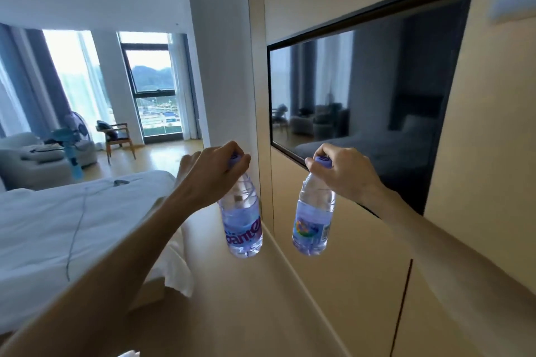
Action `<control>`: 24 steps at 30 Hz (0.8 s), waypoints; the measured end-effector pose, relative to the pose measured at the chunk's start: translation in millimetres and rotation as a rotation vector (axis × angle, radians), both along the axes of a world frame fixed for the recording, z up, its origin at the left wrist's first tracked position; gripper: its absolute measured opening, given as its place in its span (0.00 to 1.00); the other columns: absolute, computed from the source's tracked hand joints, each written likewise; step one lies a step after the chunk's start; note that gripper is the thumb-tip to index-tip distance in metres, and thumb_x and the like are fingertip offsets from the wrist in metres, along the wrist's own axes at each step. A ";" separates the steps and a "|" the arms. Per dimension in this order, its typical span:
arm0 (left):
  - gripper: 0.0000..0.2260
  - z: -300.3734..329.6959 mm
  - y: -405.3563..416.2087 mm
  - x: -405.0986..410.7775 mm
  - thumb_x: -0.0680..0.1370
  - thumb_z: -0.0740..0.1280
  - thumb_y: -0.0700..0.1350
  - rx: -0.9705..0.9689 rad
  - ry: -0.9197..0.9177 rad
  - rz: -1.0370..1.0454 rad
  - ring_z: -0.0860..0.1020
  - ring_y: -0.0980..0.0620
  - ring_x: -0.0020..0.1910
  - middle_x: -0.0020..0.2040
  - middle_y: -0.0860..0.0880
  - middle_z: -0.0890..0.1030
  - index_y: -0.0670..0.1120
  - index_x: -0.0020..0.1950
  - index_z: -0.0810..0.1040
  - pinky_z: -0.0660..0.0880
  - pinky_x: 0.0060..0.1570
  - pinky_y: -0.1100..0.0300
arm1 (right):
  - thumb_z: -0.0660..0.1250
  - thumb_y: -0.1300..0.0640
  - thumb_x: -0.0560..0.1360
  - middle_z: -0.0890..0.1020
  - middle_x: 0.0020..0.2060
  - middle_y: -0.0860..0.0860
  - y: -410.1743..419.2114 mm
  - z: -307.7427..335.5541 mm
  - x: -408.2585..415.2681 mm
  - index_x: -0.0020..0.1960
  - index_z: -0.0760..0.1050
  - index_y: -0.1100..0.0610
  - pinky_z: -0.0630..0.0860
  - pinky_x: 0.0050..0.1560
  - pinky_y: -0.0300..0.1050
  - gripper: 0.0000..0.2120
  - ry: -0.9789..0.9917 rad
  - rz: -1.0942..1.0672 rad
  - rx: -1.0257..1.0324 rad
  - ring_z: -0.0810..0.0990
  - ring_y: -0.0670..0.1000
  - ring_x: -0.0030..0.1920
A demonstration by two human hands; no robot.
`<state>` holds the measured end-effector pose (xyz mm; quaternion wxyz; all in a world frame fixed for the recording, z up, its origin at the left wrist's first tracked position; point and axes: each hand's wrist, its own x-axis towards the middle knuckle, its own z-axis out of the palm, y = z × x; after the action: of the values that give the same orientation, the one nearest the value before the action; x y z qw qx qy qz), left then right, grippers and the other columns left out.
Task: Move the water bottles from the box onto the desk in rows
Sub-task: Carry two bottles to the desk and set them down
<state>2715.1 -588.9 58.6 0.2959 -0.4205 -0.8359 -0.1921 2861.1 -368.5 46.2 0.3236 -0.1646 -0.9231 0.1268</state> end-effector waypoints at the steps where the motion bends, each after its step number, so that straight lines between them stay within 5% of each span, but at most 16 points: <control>1: 0.15 -0.4 -3.4 -13.1 0.81 0.56 0.59 -0.008 0.003 0.018 0.75 0.53 0.39 0.47 0.50 0.83 0.50 0.52 0.76 0.68 0.43 0.57 | 0.61 0.41 0.77 0.81 0.39 0.49 -0.8 -0.6 -16.8 0.46 0.74 0.51 0.73 0.48 0.48 0.14 -0.005 0.011 0.004 0.78 0.53 0.42; 10: 0.24 -13.8 -12.0 -132.1 0.76 0.49 0.63 0.027 -0.074 0.103 0.80 0.48 0.41 0.48 0.48 0.84 0.49 0.54 0.76 0.78 0.44 0.53 | 0.61 0.40 0.77 0.80 0.39 0.47 6.9 -11.7 -165.2 0.47 0.74 0.50 0.68 0.43 0.45 0.13 -0.043 0.125 0.032 0.77 0.51 0.41; 17: 0.19 -18.4 13.6 -226.8 0.80 0.54 0.60 0.009 -0.082 0.177 0.76 0.52 0.39 0.48 0.48 0.83 0.48 0.54 0.76 0.70 0.40 0.57 | 0.62 0.42 0.78 0.79 0.38 0.49 40.4 -12.6 -283.8 0.51 0.74 0.52 0.67 0.35 0.39 0.13 -0.055 0.287 0.044 0.78 0.50 0.38; 24: 0.21 -21.4 43.1 -318.8 0.79 0.53 0.63 -0.029 -0.100 0.247 0.76 0.52 0.39 0.48 0.48 0.82 0.49 0.56 0.74 0.73 0.37 0.57 | 0.63 0.45 0.79 0.78 0.41 0.48 72.6 -14.8 -411.3 0.55 0.74 0.55 0.72 0.40 0.38 0.14 -0.065 0.434 -0.007 0.79 0.50 0.41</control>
<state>2396.3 -545.7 37.2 0.2693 -0.3086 -0.8977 -0.1627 2449.8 -295.9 31.4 0.2582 0.0328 -0.9464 0.1912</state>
